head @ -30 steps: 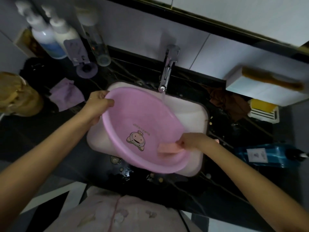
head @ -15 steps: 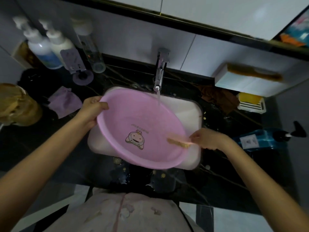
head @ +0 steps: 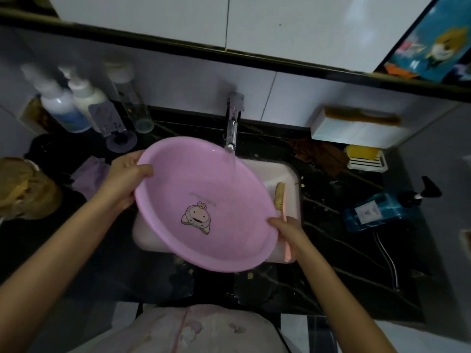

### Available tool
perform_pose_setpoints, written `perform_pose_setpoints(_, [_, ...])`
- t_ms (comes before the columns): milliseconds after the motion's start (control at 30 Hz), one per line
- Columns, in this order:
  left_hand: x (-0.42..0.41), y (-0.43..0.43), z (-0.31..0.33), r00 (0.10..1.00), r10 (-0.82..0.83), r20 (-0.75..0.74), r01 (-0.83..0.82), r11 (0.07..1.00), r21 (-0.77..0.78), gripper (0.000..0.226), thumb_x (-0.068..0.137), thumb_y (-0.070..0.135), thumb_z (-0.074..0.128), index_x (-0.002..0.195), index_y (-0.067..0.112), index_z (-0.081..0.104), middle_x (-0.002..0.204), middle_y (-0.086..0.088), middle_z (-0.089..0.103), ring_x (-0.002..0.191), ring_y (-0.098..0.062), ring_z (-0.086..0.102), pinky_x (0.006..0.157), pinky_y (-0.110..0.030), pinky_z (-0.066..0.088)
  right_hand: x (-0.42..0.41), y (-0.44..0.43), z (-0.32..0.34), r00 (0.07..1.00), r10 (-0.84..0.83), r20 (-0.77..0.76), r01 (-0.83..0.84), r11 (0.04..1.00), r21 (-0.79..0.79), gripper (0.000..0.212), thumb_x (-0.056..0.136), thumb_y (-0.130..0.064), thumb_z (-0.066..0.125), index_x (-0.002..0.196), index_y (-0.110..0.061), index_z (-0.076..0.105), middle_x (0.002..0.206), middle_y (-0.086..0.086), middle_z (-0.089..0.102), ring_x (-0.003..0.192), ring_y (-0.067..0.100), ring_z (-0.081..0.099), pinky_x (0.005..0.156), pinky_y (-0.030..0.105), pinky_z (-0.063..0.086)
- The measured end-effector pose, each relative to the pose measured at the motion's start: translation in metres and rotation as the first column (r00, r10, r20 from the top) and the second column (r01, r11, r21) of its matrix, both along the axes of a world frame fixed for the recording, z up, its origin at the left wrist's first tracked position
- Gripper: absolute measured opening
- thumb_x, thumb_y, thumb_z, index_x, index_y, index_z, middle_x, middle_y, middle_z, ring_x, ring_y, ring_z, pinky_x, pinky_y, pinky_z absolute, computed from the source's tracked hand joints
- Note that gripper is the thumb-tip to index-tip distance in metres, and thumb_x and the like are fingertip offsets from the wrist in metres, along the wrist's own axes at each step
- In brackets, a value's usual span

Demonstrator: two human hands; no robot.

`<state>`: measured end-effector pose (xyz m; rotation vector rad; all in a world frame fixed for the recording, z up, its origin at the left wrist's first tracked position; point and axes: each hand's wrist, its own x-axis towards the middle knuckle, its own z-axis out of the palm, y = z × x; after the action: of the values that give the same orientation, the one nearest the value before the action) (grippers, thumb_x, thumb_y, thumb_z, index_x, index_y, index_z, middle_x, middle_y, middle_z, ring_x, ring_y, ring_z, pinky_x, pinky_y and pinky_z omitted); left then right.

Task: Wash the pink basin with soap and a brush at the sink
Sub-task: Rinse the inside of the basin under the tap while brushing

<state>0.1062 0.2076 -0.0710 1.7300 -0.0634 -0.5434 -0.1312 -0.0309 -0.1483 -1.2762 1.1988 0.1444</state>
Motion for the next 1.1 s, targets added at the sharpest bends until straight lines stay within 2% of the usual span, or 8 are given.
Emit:
perform_pose_setpoints(233, [0.008, -0.011, -0.024, 0.98, -0.198, 0.006, 0.198, 0.98, -0.022, 0.062, 0.06, 0.005, 0.057, 0.12, 0.021, 0.061, 0.11, -0.009, 0.066, 0.091, -0.025, 0.064, 0.076, -0.033, 0.055, -0.014, -0.007, 0.034, 0.927, -0.216, 0.307, 0.245, 0.968, -0.059, 0.075, 0.056, -0.03, 0.079, 0.123, -0.005, 0.058, 0.105, 0.008, 0.068, 0.096, 0.025, 0.066, 0.08, 0.036, 0.055])
perform_pose_setpoints(333, [0.008, -0.025, -0.05, 0.964, -0.265, 0.027, 0.264, 0.964, 0.03, 0.068, 0.051, 0.029, 0.066, 0.118, 0.022, 0.056, 0.1, 0.01, 0.068, 0.09, -0.015, 0.061, 0.08, -0.026, 0.052, -0.018, -0.006, 0.049, 0.859, -0.264, 0.438, 0.322, 0.945, -0.062, 0.045, 0.072, -0.016, 0.072, 0.116, -0.014, 0.06, 0.101, 0.007, 0.069, 0.091, 0.021, 0.068, 0.07, 0.029, 0.057])
perform_pose_setpoints(500, [-0.004, -0.085, -0.112, 0.837, -0.477, 0.268, 0.325, 0.828, 0.457, 0.06, 0.087, 0.007, 0.049, 0.144, 0.004, 0.03, 0.138, -0.021, 0.043, 0.122, -0.033, 0.045, 0.098, -0.031, 0.037, -0.02, -0.004, 0.079, 0.774, -0.347, 0.529, 0.493, 0.855, -0.16, 0.036, 0.087, 0.004, 0.052, 0.101, -0.028, 0.06, 0.094, 0.002, 0.066, 0.084, 0.015, 0.065, 0.066, 0.024, 0.054])
perform_pose_setpoints(600, [-0.025, -0.121, -0.138, 0.614, -0.626, 0.481, 0.216, 0.719, 0.661, 0.069, 0.09, -0.004, 0.039, 0.15, 0.008, 0.006, 0.156, -0.019, 0.013, 0.142, -0.032, 0.018, 0.116, -0.04, 0.011, -0.018, 0.001, 0.085, 0.776, -0.344, 0.529, 0.528, 0.813, -0.247, 0.033, 0.086, 0.004, 0.052, 0.101, -0.025, 0.06, 0.091, 0.002, 0.065, 0.083, 0.016, 0.065, 0.067, 0.024, 0.055])
perform_pose_setpoints(733, [-0.059, -0.154, -0.162, 0.37, -0.89, 0.266, 0.142, 0.338, 0.93, 0.09, 0.092, 0.03, 0.045, 0.141, 0.0, -0.025, 0.156, -0.021, 0.0, 0.146, -0.031, 0.0, 0.113, -0.052, -0.011, -0.014, 0.009, 0.08, 0.789, -0.301, 0.536, 0.532, 0.77, -0.352, 0.03, 0.085, 0.008, 0.052, 0.093, -0.02, 0.062, 0.084, 0.001, 0.065, 0.076, 0.011, 0.066, 0.065, 0.02, 0.055])
perform_pose_setpoints(867, [-0.111, -0.153, -0.18, 0.489, -0.865, 0.111, 0.382, 0.326, 0.865, 0.078, 0.095, 0.028, 0.037, 0.145, 0.0, -0.015, 0.156, -0.019, -0.012, 0.145, -0.032, -0.008, 0.116, -0.04, -0.009, -0.017, 0.021, 0.071, 0.805, -0.273, 0.526, 0.539, 0.708, -0.457, 0.028, 0.083, 0.008, 0.057, 0.087, -0.019, 0.06, 0.078, 0.0, 0.062, 0.068, 0.003, 0.063, 0.064, 0.017, 0.053])
perform_pose_setpoints(933, [-0.123, -0.145, -0.183, 0.423, -0.905, 0.031, 0.499, 0.262, 0.826, 0.072, 0.098, 0.03, 0.03, 0.146, 0.002, -0.017, 0.156, -0.016, -0.017, 0.145, -0.029, -0.012, 0.116, -0.037, -0.009, -0.017, 0.023, 0.069, 0.802, -0.273, 0.531, 0.552, 0.677, -0.486, 0.022, 0.079, 0.002, 0.06, 0.083, -0.02, 0.059, 0.075, 0.0, 0.061, 0.064, 0.001, 0.061, 0.06, 0.015, 0.051])
perform_pose_setpoints(1100, [-0.06, -0.139, -0.187, 0.196, -0.959, 0.203, 0.136, 0.232, 0.963, 0.075, 0.093, 0.031, 0.036, 0.149, 0.008, -0.007, 0.158, -0.014, 0.007, 0.146, -0.03, 0.004, 0.114, -0.048, -0.012, -0.017, 0.025, 0.066, 0.817, -0.262, 0.513, 0.539, 0.663, -0.519, 0.032, 0.082, 0.013, 0.055, 0.076, -0.018, 0.056, 0.07, 0.001, 0.058, 0.059, 0.003, 0.057, 0.058, 0.015, 0.05])
